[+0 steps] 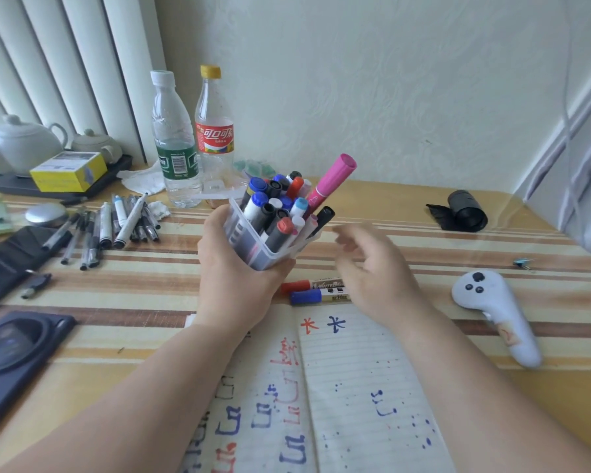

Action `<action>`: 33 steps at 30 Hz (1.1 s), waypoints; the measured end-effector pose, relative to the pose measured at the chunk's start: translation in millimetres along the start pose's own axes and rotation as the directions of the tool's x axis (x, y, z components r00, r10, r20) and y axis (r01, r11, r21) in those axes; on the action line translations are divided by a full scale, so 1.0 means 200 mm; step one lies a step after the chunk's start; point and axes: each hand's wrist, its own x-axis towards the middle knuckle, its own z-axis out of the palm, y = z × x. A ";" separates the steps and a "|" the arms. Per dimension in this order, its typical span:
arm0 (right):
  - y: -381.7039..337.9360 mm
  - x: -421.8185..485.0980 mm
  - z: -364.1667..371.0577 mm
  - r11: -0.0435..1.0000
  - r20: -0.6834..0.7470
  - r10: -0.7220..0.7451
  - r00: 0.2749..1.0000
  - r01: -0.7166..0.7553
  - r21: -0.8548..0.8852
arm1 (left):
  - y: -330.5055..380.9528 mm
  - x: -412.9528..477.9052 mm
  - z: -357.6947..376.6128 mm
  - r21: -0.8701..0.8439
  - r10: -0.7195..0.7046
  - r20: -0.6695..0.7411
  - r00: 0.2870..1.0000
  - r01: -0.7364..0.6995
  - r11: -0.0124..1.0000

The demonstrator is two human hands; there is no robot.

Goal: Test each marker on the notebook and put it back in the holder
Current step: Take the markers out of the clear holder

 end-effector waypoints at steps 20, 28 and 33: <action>-0.15 0.03 -0.02 0.903 -0.427 0.002 0.904 0.181 0.388 | 0.03 -0.03 0.04 0.197 0.190 0.071 0.979 -0.201 0.960; -0.09 0.03 -0.03 0.908 -0.301 0.006 0.954 0.121 0.402 | 0.05 -0.03 0.03 0.224 0.164 0.090 0.982 -0.180 0.958; -0.15 0.03 -0.02 0.926 -0.463 0.009 0.886 0.167 0.339 | 0.06 -0.03 0.04 0.207 0.150 0.060 0.987 -0.159 0.965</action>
